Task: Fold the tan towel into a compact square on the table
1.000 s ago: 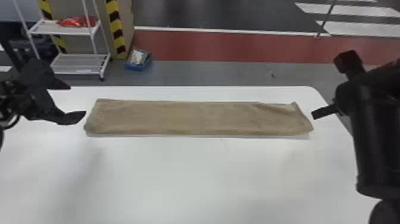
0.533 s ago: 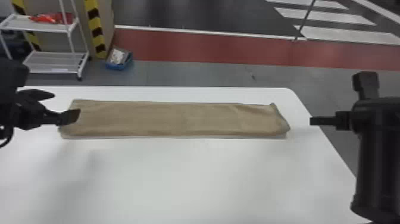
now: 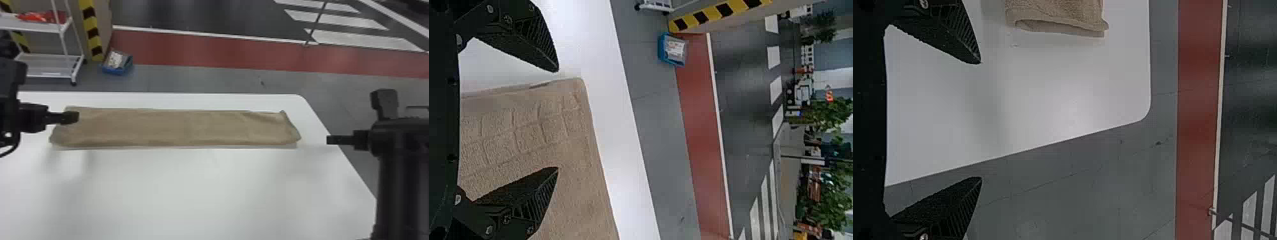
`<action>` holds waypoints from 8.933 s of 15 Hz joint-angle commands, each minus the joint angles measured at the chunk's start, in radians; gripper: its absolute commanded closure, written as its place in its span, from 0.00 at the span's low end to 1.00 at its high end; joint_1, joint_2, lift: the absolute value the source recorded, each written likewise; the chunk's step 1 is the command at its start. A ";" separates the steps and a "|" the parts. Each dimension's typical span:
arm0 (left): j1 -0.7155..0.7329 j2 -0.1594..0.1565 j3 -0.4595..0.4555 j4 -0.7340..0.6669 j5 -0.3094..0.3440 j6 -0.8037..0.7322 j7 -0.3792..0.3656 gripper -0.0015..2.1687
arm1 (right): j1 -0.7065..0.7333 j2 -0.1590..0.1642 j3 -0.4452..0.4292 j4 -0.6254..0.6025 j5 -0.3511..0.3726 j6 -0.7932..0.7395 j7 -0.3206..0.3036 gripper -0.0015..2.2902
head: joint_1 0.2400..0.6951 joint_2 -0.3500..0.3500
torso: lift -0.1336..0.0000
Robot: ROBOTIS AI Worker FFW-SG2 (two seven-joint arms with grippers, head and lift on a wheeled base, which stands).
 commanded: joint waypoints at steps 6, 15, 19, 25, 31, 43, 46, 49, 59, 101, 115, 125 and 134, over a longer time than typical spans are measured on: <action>-0.067 0.006 -0.035 0.123 -0.042 0.095 0.018 0.12 | 0.034 -0.001 0.006 -0.057 -0.022 0.004 0.002 0.02 | 1.00 0.25 | 0.08; -0.075 0.012 -0.035 0.135 -0.043 0.175 -0.104 0.71 | 0.036 -0.015 0.008 -0.063 -0.029 0.013 0.003 0.02 | 1.00 0.21 | 0.08; -0.028 0.039 -0.009 0.066 -0.026 0.156 -0.248 0.88 | 0.036 -0.022 0.006 -0.065 -0.042 0.026 0.003 0.02 | 1.00 0.20 | 0.08; 0.119 0.161 0.091 -0.144 0.018 0.153 -0.452 0.88 | 0.042 -0.021 0.008 -0.077 -0.048 0.035 0.006 0.02 | 1.00 0.19 | 0.08; 0.203 0.306 0.200 -0.167 0.050 0.037 -0.538 0.88 | 0.051 -0.019 0.009 -0.082 -0.049 0.035 0.006 0.02 | 1.00 0.31 | 0.08; 0.042 -0.040 -0.030 -0.621 0.027 0.699 -0.445 0.88 | 0.105 0.002 0.009 -0.175 -0.048 0.099 0.018 0.02 | 1.00 0.08 | 0.08; -0.012 -0.119 -0.105 -0.552 0.017 0.727 -0.377 0.88 | 0.117 0.001 0.003 -0.180 -0.048 0.099 0.018 0.02 | 1.00 0.00 | 0.08; -0.056 -0.197 -0.161 -0.493 -0.013 0.724 -0.310 0.88 | 0.128 0.001 0.000 -0.183 -0.049 0.099 0.020 0.02 | 1.00 0.00 | 0.08; -0.070 -0.212 -0.280 -0.393 -0.031 0.669 -0.199 0.00 | 0.134 -0.013 -0.011 -0.192 -0.063 0.099 0.018 0.02 | 1.00 0.00 | 0.08; 0.297 -0.008 0.252 -0.468 0.213 0.408 -0.244 0.04 | 0.008 0.219 0.772 -0.155 -0.046 0.136 0.130 0.02 | 1.00 0.78 | 0.08; 0.303 -0.024 0.229 -0.445 0.198 0.396 -0.239 0.04 | 0.039 0.219 0.850 -0.043 -0.141 -0.039 0.069 0.08 | 1.00 0.88 | 0.08; 0.301 -0.024 0.223 -0.431 0.196 0.374 -0.238 0.04 | 0.039 0.219 0.893 -0.039 -0.189 -0.063 -0.084 0.10 | 1.00 0.88 | 0.08; 0.309 -0.024 0.211 -0.431 0.193 0.374 -0.241 0.04 | 0.057 0.219 0.890 -0.017 -0.249 -0.165 -0.163 0.11 | 1.00 0.90 | 0.08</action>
